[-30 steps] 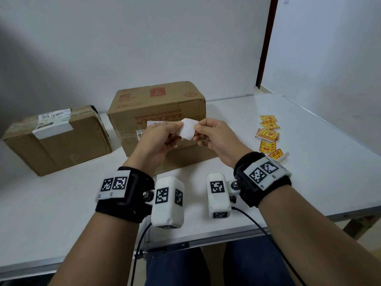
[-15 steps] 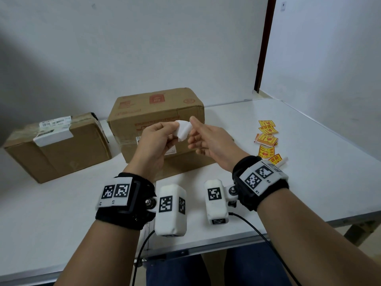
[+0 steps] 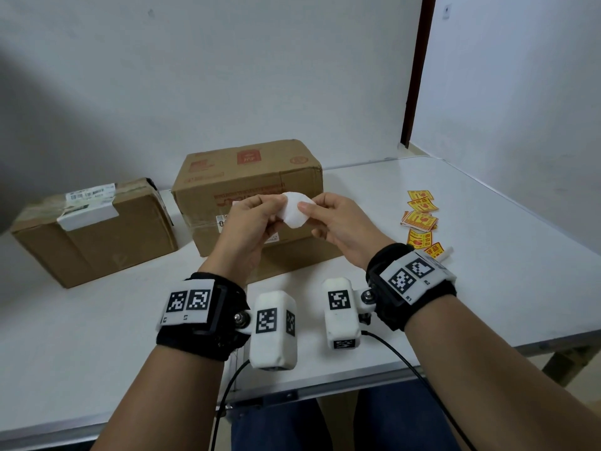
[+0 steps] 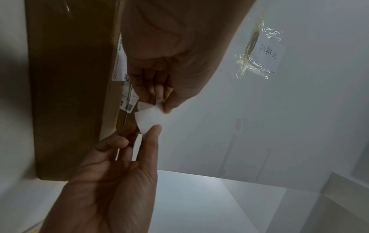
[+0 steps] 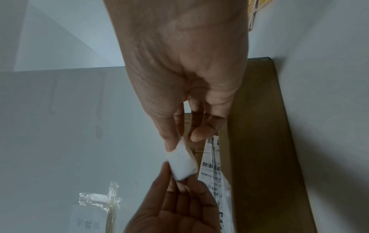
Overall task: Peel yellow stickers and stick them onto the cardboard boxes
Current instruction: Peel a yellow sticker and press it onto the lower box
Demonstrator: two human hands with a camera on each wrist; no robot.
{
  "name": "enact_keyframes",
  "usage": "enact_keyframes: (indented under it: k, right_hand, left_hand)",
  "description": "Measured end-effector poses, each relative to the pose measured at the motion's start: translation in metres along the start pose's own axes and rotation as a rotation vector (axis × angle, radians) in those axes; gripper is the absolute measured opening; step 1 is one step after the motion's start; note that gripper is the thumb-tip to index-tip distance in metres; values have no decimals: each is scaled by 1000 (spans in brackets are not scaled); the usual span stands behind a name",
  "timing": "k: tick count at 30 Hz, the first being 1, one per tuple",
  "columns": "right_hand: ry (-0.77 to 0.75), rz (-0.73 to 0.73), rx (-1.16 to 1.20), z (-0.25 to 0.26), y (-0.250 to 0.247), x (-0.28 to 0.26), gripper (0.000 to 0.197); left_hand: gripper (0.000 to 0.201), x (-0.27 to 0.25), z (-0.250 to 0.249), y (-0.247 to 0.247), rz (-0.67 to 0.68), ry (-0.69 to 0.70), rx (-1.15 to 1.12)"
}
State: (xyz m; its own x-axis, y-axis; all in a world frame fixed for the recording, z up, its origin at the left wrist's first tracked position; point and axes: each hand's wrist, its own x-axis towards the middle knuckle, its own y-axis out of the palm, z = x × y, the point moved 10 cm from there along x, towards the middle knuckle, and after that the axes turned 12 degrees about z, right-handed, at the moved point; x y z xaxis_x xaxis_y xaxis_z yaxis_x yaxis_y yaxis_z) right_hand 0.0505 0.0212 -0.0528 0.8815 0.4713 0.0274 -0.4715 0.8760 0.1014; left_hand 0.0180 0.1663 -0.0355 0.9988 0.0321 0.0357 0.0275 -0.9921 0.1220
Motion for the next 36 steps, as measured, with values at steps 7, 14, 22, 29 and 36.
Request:
enact_keyframes:
  k: [7, 14, 22, 29, 36]
  right_hand:
    - [59, 36, 79, 1, 0, 0, 20]
    - [85, 41, 107, -6, -7, -5, 19]
    - [131, -139, 272, -16, -64, -27, 20]
    - [101, -531, -78, -16, -125, -42, 30]
    - [5, -574, -224, 17, -112, -37, 29]
  left_hand:
    - [9, 3, 9, -5, -12, -76, -56]
    - [5, 5, 14, -11, -79, -106, -114]
    - [12, 10, 6, -57, -247, -68, -213]
    - [10, 19, -14, -33, -101, -21, 55]
    - [15, 14, -27, -26, -59, 7, 164]
